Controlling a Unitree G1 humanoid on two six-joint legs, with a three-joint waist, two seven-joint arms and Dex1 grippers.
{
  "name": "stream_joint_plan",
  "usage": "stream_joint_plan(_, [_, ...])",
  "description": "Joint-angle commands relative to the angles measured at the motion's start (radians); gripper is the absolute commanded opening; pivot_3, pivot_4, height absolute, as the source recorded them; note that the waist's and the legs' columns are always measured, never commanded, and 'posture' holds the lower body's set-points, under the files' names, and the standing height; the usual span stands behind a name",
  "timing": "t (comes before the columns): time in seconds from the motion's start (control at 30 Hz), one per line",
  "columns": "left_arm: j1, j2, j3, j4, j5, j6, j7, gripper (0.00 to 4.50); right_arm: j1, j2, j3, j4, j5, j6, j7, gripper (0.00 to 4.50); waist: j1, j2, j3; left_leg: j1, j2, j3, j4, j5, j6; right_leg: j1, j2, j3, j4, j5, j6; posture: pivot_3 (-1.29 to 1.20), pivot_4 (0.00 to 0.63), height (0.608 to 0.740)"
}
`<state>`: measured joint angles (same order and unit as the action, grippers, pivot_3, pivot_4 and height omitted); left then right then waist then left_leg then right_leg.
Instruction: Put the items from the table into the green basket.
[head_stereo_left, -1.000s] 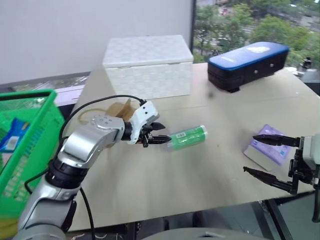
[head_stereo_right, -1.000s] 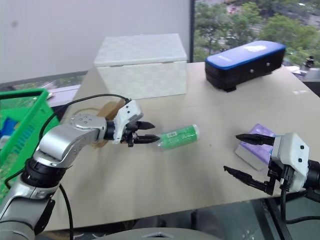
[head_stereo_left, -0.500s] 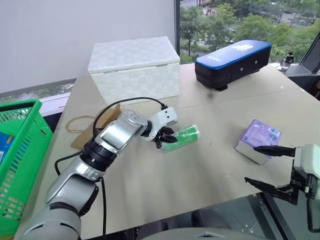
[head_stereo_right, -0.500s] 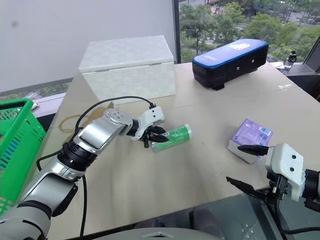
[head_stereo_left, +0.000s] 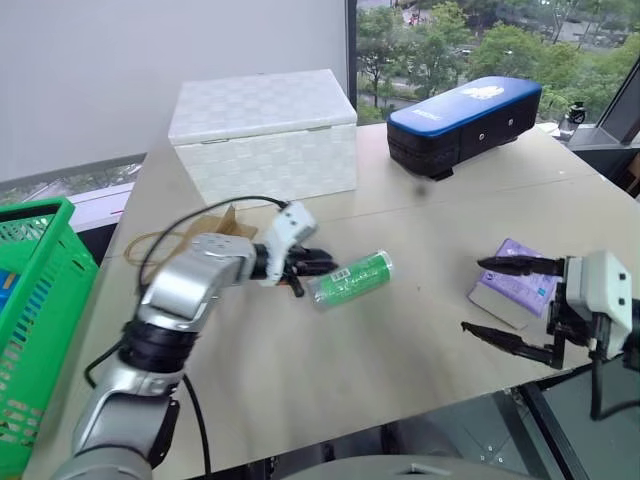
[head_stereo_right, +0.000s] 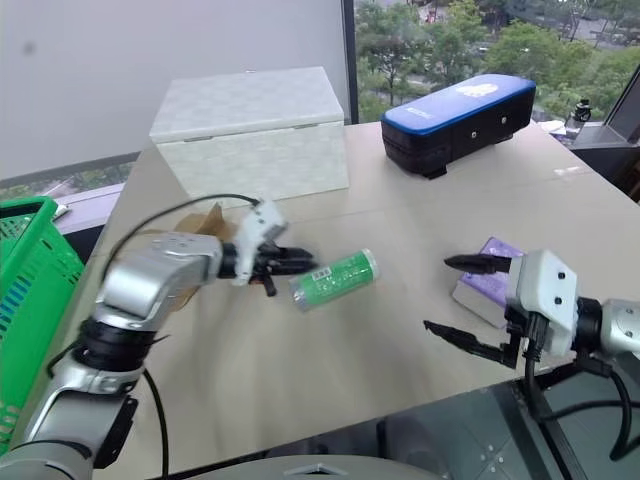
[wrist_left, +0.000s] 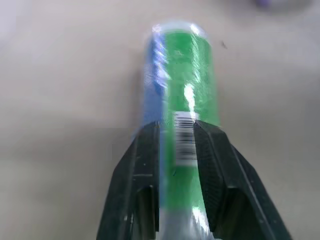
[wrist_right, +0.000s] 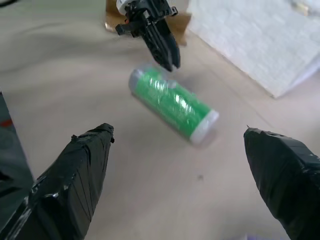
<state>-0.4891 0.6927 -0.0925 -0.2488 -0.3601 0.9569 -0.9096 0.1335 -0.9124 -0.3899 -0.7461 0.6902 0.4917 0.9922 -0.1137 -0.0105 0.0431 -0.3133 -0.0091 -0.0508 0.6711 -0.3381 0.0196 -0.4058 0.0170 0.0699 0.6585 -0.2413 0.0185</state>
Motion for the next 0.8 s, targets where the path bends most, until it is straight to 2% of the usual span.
stream_joint_plan(0.03, [0.046, 0.040, 0.116, -0.083, -0.052, 0.039, 0.026, 1.10, -0.075, 0.012, 0.055, 0.030, 0.006, -0.022, -0.007, 4.50, 0.016, 0.000, 0.000, 0.000, 0.000, 0.000, 0.000, 0.000, 0.000, 0.000, 0.000, 0.000, 0.000, 0.000, 0.000, -0.04, 0.000, 0.740])
stream_joint_plan(0.07, [0.059, 0.045, 0.137, -0.089, -0.068, 0.055, 0.029, 1.10, -0.091, 0.016, 0.072, 0.042, 0.000, -0.026, -0.005, 4.50, 0.024, 0.000, 0.000, 0.001, -0.001, 0.000, 0.000, 0.000, 0.000, 0.000, -0.001, 0.000, 0.000, 0.000, 0.000, -0.03, 0.000, 0.740])
stream_joint_plan(0.1, [0.067, 0.048, 0.150, -0.093, -0.081, 0.067, 0.032, 1.57, -0.100, 0.019, 0.083, 0.049, -0.005, -0.029, -0.002, 4.50, 0.034, 0.000, 0.000, 0.002, -0.001, 0.000, 0.000, 0.000, 0.000, 0.000, -0.001, 0.000, 0.000, 0.000, 0.000, -0.03, 0.000, 0.740])
stream_joint_plan(0.13, [0.079, 0.051, 0.153, -0.122, -0.116, 0.095, 0.017, 1.71, -0.114, 0.020, 0.100, 0.062, -0.011, -0.035, 0.005, 4.50, 0.051, -0.001, 0.001, 0.003, -0.001, -0.001, 0.000, 0.000, 0.000, 0.000, -0.002, -0.001, 0.000, 0.000, 0.000, -0.01, 0.000, 0.740])
stream_joint_plan(0.23, [0.084, 0.052, 0.100, -0.178, -0.165, 0.143, 0.001, 3.03, -0.141, 0.017, 0.127, 0.087, -0.013, -0.040, 0.018, 4.50, 0.083, -0.002, 0.001, 0.002, -0.002, -0.002, 0.001, 0.000, 0.000, -0.002, -0.002, -0.002, 0.000, 0.000, 0.000, 0.01, 0.000, 0.740])
stream_joint_plan(0.3, [0.071, 0.053, 0.042, -0.179, -0.165, 0.154, 0.004, 4.04, -0.146, 0.008, 0.130, 0.096, -0.014, -0.040, 0.026, 4.50, 0.103, -0.002, 0.001, 0.000, -0.003, -0.003, 0.001, 0.000, 0.000, -0.003, -0.002, -0.003, 0.000, 0.002, -0.004, 0.00, 0.000, 0.740])
stream_joint_plan(0.33, [0.062, 0.057, 0.010, -0.176, -0.157, 0.149, 0.003, 4.41, -0.143, 0.003, 0.128, 0.098, -0.014, -0.040, 0.031, 4.50, 0.110, -0.002, 0.001, 0.000, -0.004, -0.003, 0.001, 0.000, 0.000, -0.003, -0.003, -0.003, 0.000, 0.002, -0.004, 0.00, 0.000, 0.740])
stream_joint_plan(0.47, [-0.039, 0.004, -0.153, -0.064, -0.062, 0.084, 0.039, 4.41, -0.110, -0.024, 0.106, 0.087, -0.018, -0.019, 0.039, 4.50, 0.124, -0.002, 0.001, -0.001, -0.006, -0.005, 0.001, 0.000, 0.000, -0.004, -0.003, -0.005, 0.000, 0.003, -0.004, -0.05, 0.000, 0.740])
stream_joint_plan(0.67, [-0.154, -0.080, -0.442, 0.169, 0.139, -0.074, 0.022, 4.41, -0.049, -0.034, 0.064, 0.036, -0.007, 0.004, 0.009, 4.50, 0.111, -0.001, 0.001, -0.002, -0.006, -0.003, 0.001, 0.000, -0.001, -0.004, 0.000, -0.003, 0.000, 0.003, -0.005, -0.12, 0.002, 0.740])
stream_joint_plan(0.77, [-0.161, -0.113, -0.480, 0.232, 0.165, -0.116, -0.004, 4.41, -0.030, -0.031, 0.057, 0.015, -0.008, 0.013, -0.008, 4.50, 0.089, -0.002, 0.001, -0.007, -0.006, -0.002, 0.001, 0.000, 0.000, -0.004, 0.000, -0.002, 0.000, 0.003, -0.005, -0.14, 0.005, 0.740])
stream_joint_plan(0.8, [-0.160, -0.119, -0.476, 0.242, 0.169, -0.129, -0.010, 4.19, -0.026, -0.030, 0.056, 0.010, -0.007, 0.015, -0.014, 4.50, 0.083, -0.001, 0.000, -0.008, -0.005, -0.002, 0.002, 0.000, 0.000, -0.005, 0.000, -0.002, 0.000, 0.003, -0.005, -0.15, 0.006, 0.740])
